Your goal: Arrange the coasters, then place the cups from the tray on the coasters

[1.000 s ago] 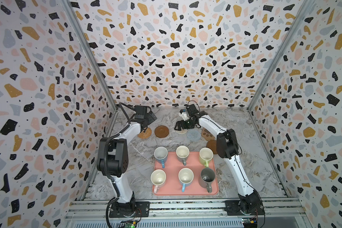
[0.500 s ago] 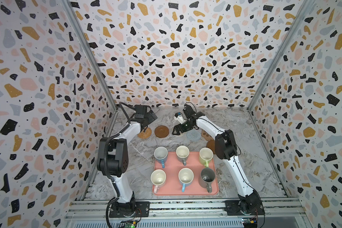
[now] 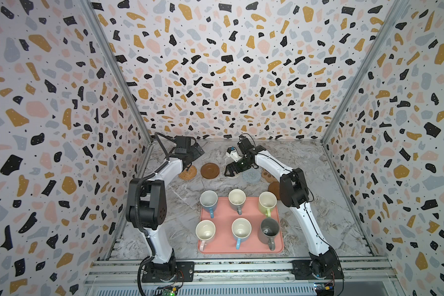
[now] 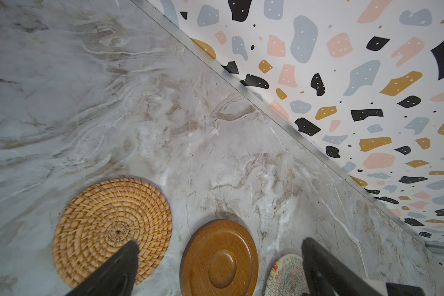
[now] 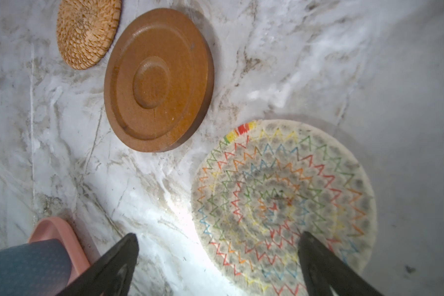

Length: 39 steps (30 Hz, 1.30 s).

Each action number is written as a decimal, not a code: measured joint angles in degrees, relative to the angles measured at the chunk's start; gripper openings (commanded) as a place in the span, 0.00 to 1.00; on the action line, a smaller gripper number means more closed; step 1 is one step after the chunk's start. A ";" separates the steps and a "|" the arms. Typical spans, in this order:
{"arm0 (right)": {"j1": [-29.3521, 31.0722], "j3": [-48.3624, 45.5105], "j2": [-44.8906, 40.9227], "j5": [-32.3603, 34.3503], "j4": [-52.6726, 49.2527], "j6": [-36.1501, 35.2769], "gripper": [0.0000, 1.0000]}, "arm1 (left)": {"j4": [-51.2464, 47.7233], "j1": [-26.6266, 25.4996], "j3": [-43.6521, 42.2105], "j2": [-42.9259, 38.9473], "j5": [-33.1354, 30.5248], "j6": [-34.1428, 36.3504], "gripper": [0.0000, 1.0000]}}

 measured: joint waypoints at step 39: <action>-2.58 -0.50 -1.49 -9.94 4.07 9.90 0.99 | 0.20 0.02 -0.28 0.00 0.50 0.02 1.00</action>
